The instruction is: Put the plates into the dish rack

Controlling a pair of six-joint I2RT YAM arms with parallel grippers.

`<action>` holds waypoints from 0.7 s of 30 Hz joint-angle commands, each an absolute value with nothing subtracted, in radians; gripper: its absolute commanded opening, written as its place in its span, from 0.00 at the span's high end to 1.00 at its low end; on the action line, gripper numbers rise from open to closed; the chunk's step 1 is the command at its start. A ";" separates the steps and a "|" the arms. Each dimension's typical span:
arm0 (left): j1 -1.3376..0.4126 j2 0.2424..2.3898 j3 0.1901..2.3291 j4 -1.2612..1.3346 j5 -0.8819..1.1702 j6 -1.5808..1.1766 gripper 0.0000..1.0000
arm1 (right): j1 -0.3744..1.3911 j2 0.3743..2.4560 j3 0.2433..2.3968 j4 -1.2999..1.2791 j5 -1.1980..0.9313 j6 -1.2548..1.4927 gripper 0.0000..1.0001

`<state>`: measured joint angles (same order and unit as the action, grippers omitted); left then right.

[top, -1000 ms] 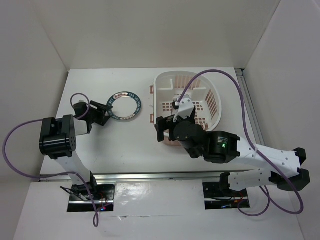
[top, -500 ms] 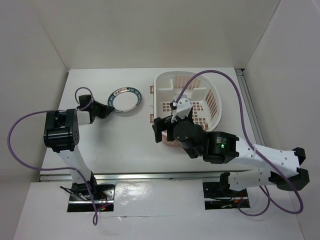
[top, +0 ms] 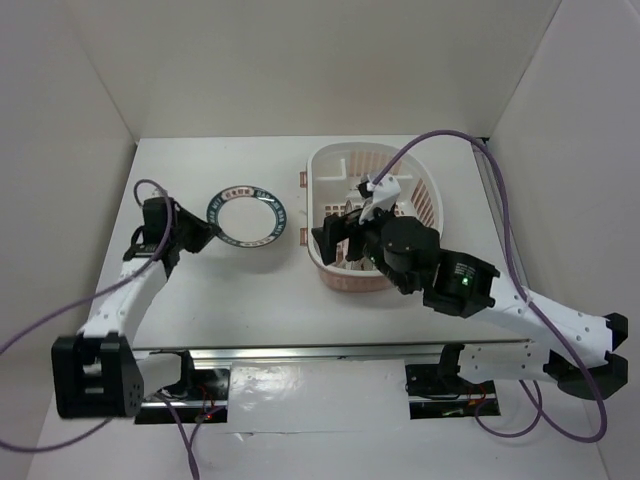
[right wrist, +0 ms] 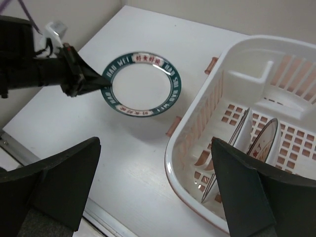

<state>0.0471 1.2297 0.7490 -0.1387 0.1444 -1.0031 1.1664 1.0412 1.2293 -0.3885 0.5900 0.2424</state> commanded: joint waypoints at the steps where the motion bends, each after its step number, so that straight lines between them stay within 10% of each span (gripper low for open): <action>1: 0.066 0.997 0.772 -0.205 0.187 -0.875 1.00 | 1.105 1.081 1.326 -0.308 0.467 0.161 0.00; 11: 0.095 0.589 0.821 -0.284 0.388 -0.695 1.00 | 0.704 1.417 1.583 -0.282 -0.309 0.205 0.03; 21: 0.095 0.541 0.810 -0.131 0.567 -0.721 1.00 | 0.676 1.476 1.453 -0.192 -0.498 0.232 0.05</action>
